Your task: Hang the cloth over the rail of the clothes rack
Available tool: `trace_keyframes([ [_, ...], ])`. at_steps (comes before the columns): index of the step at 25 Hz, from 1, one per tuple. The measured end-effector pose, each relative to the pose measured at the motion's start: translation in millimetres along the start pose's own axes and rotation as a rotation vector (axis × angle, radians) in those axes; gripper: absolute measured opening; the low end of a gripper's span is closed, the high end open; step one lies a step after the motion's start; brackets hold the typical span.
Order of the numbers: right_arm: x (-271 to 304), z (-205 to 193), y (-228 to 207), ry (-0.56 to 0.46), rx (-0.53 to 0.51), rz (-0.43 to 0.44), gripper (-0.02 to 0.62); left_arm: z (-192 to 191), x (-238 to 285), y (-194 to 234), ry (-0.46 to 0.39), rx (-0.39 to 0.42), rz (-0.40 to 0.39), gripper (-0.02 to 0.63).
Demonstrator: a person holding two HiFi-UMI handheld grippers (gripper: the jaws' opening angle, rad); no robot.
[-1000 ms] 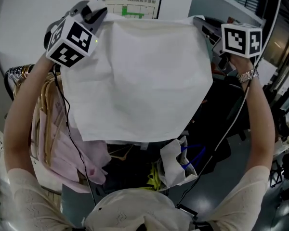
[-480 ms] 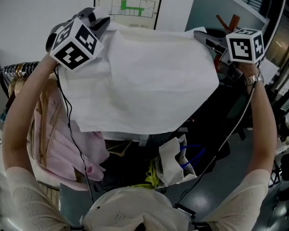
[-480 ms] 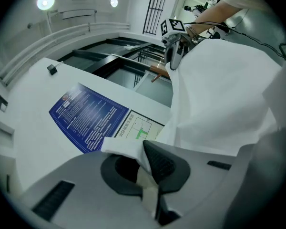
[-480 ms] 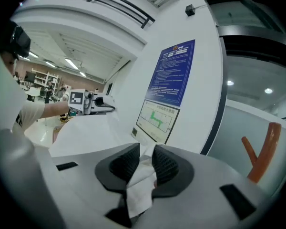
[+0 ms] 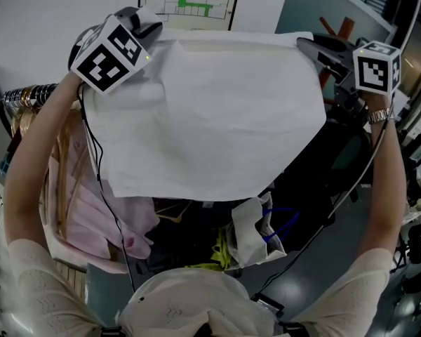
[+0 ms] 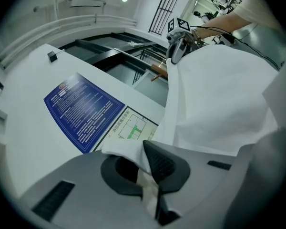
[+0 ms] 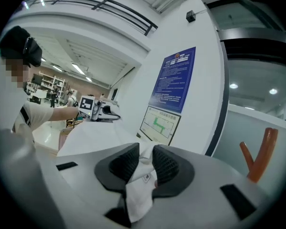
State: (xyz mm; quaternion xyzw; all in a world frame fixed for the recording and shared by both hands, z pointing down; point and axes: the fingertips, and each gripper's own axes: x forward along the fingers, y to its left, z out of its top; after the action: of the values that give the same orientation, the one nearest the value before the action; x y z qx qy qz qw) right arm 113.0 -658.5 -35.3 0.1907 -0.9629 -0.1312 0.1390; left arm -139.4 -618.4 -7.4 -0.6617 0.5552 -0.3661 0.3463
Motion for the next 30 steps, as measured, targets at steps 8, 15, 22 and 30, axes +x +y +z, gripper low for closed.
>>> trace_keyframes([
  [8, -40.7, -2.7, -31.3, -0.062, 0.019, -0.099, 0.083, -3.7, -5.5, 4.2, -0.009, 0.019, 0.023, 0.015],
  [15, 27.4, 65.4, 84.5, -0.106, -0.276, 0.088, 0.083, 15.2, -16.6, 14.8, -0.12, 0.012, 0.101, 0.017],
  [22, 128.0, 94.4, 141.9, -0.082, -0.361, 0.219, 0.083, 26.2, -34.4, 24.3, -0.221, -0.029, 0.165, 0.017],
  [30, 207.2, 83.3, 155.1, 0.049, -0.385, 0.288, 0.083, 23.7, -34.3, 22.1, -0.221, -0.037, 0.116, 0.017],
])
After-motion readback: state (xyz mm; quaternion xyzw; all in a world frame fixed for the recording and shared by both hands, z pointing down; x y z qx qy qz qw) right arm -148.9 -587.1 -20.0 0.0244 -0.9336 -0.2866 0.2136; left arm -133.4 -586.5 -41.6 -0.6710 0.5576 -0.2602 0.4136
